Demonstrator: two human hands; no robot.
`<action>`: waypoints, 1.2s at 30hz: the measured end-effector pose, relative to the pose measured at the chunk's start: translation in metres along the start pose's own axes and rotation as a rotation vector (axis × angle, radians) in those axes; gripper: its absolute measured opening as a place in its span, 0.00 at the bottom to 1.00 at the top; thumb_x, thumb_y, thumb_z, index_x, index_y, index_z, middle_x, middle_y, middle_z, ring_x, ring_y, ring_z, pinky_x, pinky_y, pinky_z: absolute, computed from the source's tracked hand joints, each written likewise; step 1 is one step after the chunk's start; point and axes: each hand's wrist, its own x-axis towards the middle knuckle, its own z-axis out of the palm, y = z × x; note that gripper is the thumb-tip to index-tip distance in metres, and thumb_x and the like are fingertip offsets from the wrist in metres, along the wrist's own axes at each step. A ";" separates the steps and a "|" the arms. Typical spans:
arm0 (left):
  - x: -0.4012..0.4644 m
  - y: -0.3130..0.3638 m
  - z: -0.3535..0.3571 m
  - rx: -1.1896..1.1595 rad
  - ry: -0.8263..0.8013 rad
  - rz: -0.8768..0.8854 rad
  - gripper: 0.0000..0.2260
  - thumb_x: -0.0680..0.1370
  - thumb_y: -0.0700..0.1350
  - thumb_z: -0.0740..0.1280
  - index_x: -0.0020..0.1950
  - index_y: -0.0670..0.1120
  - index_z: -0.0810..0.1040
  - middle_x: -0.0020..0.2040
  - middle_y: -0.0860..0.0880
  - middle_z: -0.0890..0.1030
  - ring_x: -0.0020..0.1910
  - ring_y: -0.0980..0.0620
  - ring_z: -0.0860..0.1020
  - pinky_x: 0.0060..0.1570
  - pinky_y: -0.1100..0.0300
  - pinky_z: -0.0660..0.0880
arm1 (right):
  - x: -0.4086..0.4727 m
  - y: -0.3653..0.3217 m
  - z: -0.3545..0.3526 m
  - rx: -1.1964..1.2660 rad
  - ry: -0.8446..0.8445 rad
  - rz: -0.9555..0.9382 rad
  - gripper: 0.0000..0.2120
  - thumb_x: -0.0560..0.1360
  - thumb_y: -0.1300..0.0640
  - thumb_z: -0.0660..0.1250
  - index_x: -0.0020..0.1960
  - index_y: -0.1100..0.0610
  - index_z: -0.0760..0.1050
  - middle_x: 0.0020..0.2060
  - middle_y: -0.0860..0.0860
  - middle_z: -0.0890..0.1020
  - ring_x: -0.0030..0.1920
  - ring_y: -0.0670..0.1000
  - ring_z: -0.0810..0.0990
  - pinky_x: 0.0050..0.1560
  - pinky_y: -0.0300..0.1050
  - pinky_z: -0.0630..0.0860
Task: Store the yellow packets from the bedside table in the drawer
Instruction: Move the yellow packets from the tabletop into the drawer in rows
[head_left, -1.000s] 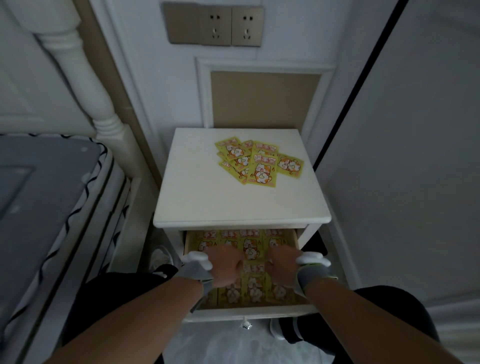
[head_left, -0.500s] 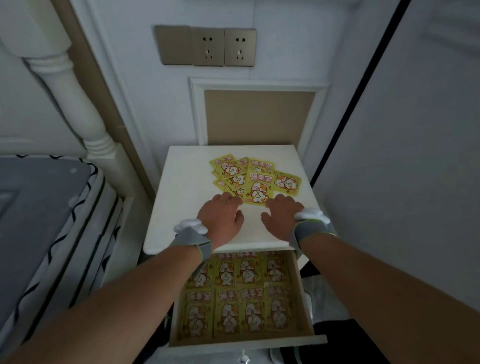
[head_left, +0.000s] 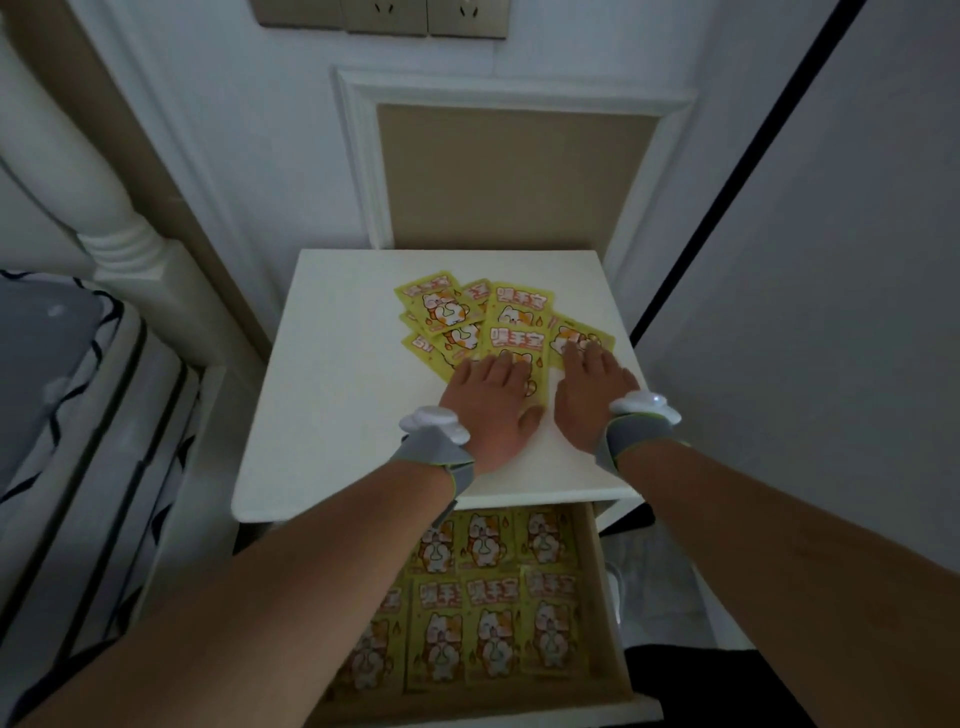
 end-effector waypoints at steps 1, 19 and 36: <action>-0.006 0.001 0.000 0.000 0.053 0.007 0.28 0.81 0.59 0.53 0.77 0.46 0.62 0.75 0.44 0.68 0.73 0.42 0.66 0.73 0.45 0.58 | -0.007 0.000 0.000 -0.028 0.034 -0.017 0.27 0.81 0.47 0.50 0.78 0.55 0.54 0.76 0.58 0.62 0.73 0.60 0.63 0.69 0.58 0.63; -0.132 -0.007 -0.017 0.016 -0.016 0.027 0.33 0.74 0.54 0.67 0.76 0.46 0.61 0.75 0.44 0.66 0.73 0.42 0.65 0.71 0.48 0.63 | -0.134 -0.019 0.002 -0.030 0.101 -0.162 0.37 0.72 0.26 0.51 0.68 0.51 0.67 0.63 0.53 0.73 0.61 0.57 0.71 0.59 0.54 0.70; -0.245 0.002 0.009 0.109 -0.081 -0.121 0.20 0.74 0.37 0.68 0.66 0.45 0.75 0.55 0.43 0.79 0.53 0.41 0.78 0.45 0.50 0.74 | -0.190 -0.042 0.037 -0.056 0.198 -0.332 0.13 0.69 0.61 0.66 0.53 0.54 0.74 0.49 0.54 0.77 0.45 0.59 0.77 0.41 0.52 0.75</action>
